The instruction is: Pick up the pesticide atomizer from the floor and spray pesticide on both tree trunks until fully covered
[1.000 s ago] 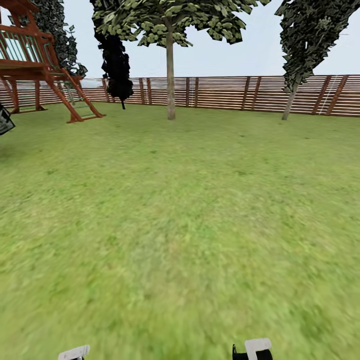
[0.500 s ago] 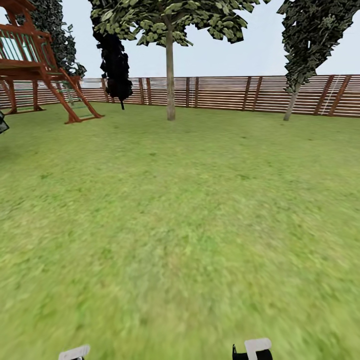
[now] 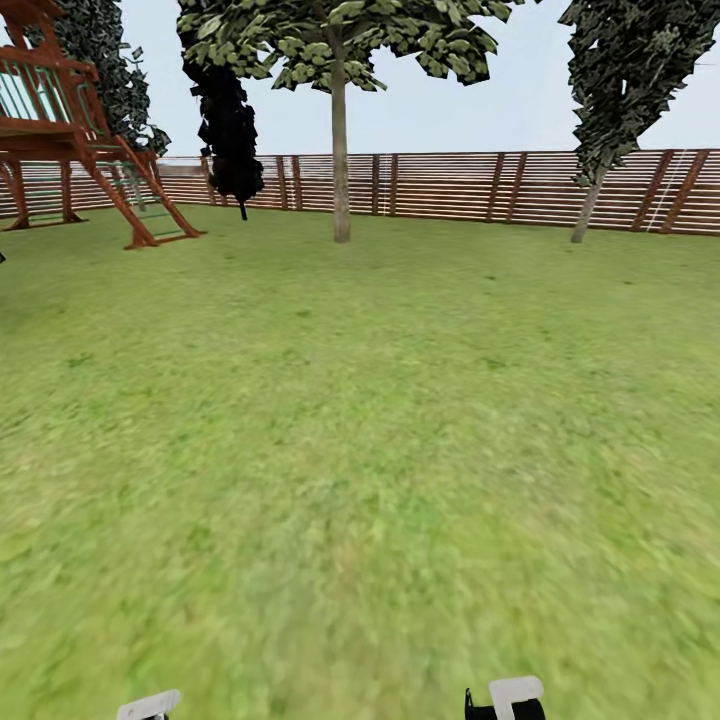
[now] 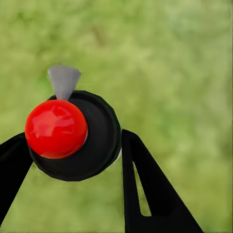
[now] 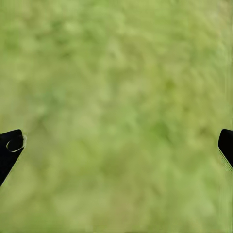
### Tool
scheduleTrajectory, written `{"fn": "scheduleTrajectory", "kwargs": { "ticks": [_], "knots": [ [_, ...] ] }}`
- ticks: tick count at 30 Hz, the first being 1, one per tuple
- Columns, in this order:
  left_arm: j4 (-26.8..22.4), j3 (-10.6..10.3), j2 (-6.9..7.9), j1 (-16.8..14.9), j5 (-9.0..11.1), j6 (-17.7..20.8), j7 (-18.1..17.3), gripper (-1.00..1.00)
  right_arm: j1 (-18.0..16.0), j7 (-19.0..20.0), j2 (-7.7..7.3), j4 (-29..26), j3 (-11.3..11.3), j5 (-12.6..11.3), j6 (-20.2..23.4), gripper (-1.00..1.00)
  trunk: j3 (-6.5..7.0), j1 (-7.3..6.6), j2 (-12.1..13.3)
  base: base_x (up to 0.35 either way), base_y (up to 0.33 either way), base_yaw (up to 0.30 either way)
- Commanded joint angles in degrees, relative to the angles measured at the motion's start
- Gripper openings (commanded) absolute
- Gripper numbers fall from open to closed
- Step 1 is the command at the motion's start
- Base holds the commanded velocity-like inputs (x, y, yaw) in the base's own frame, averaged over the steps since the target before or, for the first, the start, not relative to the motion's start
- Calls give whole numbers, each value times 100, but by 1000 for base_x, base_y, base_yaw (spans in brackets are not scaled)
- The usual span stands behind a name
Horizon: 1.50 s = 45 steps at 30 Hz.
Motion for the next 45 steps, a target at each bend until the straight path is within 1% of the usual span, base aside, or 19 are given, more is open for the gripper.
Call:
{"fn": "scheduleTrajectory", "kwargs": {
  "ticks": [1, 45],
  "knots": [
    [1, 0, 0, -1, 4, 0, 0, -100, 0, 0, 0, 0, 0, 0, 0, 100, 0, 0, 0, 338, 0, 0],
    [4, -1, 0, -1, 8, 1, 0, -100, 0, 0, 0, 0, 0, 0, 1, 100, 0, 0, 0, 338, 0, 0]
  ]
}}
